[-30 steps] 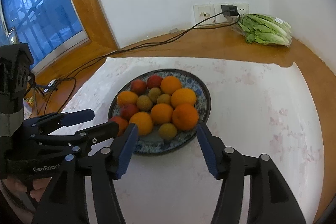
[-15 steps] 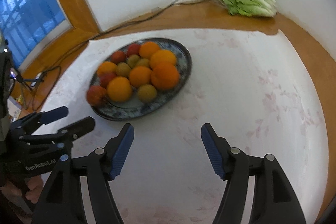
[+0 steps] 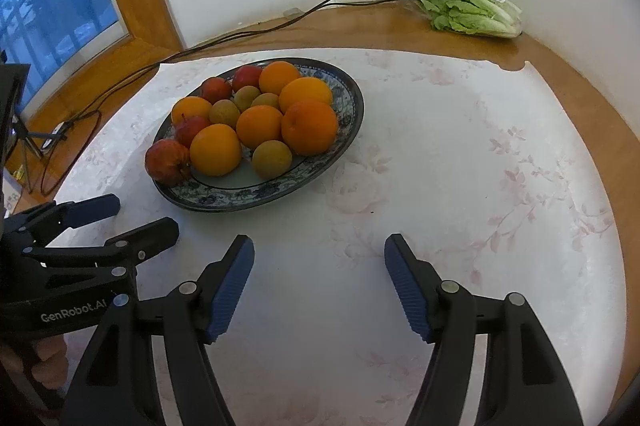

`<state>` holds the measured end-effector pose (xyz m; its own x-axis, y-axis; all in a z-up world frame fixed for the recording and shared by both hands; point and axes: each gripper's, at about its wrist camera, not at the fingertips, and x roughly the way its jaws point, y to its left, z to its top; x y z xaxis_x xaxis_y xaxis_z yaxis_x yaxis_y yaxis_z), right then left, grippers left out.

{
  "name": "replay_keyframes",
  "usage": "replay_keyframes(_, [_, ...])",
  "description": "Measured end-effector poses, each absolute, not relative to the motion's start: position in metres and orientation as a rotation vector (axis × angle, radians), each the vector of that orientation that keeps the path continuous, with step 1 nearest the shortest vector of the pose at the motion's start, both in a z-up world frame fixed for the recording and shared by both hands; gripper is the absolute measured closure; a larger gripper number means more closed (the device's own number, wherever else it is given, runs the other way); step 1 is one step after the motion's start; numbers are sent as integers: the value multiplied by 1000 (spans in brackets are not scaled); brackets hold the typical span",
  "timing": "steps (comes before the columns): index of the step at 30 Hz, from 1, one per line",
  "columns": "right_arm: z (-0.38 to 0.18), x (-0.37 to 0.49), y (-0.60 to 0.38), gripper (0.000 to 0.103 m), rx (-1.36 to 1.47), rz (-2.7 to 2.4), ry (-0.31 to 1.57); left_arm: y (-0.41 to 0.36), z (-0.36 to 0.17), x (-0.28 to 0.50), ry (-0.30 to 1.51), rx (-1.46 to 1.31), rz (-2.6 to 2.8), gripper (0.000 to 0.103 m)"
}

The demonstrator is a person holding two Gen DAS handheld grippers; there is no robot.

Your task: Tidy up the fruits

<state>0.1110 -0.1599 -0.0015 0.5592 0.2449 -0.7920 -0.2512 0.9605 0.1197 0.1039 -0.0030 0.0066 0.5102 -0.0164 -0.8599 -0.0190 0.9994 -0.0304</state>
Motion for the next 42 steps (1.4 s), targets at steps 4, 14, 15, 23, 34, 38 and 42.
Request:
replay_keyframes(4, [-1,112,-161,33,3,292,933,-3,6,104,1039,-37,-5,17])
replay_keyframes(14, [-1,112,-162,33,6,293,934,-3,6,104,1039,-37,-12,17])
replay_keyframes(15, [-1,112,-162,33,7,293,934,-3,6,104,1040,-37,-11,17])
replay_keyframes(23, [-1,112,-162,33,7,293,934,-4,6,104,1040,-37,-11,17])
replay_keyframes(34, [-1,112,-162,33,7,293,933,-4,6,103,1040,-37,-11,17])
replay_keyframes(38, [-1,112,-162,33,7,293,933,-4,6,103,1040,-37,-11,17])
replay_keyframes(42, [-1,112,-162,33,7,293,933,-4,6,103,1040,-36,-10,17])
